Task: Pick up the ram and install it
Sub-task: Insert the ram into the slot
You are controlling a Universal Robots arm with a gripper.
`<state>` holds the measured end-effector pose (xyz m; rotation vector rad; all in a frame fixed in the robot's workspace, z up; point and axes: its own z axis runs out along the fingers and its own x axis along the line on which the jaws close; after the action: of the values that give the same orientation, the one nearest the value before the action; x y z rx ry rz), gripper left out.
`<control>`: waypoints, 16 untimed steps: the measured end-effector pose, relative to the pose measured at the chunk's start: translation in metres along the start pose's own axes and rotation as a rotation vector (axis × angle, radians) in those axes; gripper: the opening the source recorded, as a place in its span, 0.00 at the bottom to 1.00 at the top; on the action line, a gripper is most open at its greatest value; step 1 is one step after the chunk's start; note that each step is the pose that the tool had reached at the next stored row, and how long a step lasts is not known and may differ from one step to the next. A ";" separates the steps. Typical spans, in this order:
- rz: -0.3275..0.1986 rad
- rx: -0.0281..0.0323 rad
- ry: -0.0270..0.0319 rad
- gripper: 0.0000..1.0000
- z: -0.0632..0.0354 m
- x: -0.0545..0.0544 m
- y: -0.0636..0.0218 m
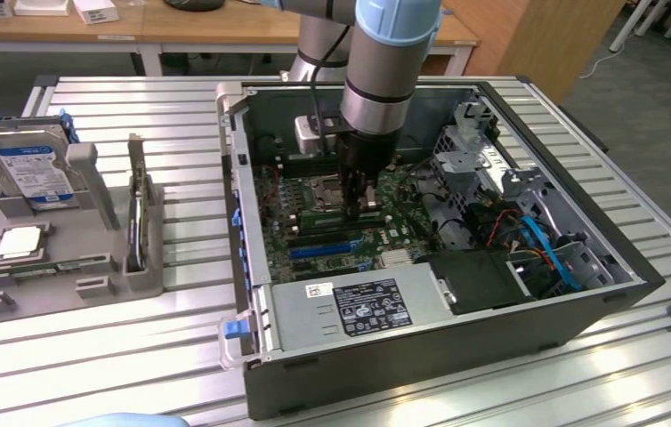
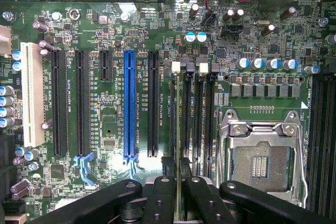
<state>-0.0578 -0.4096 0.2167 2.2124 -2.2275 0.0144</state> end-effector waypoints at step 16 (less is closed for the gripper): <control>0.000 0.0002 -0.0001 0.15 0.0030 0.000 0.0001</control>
<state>-0.0579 -0.4095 0.2137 2.2125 -2.2277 0.0144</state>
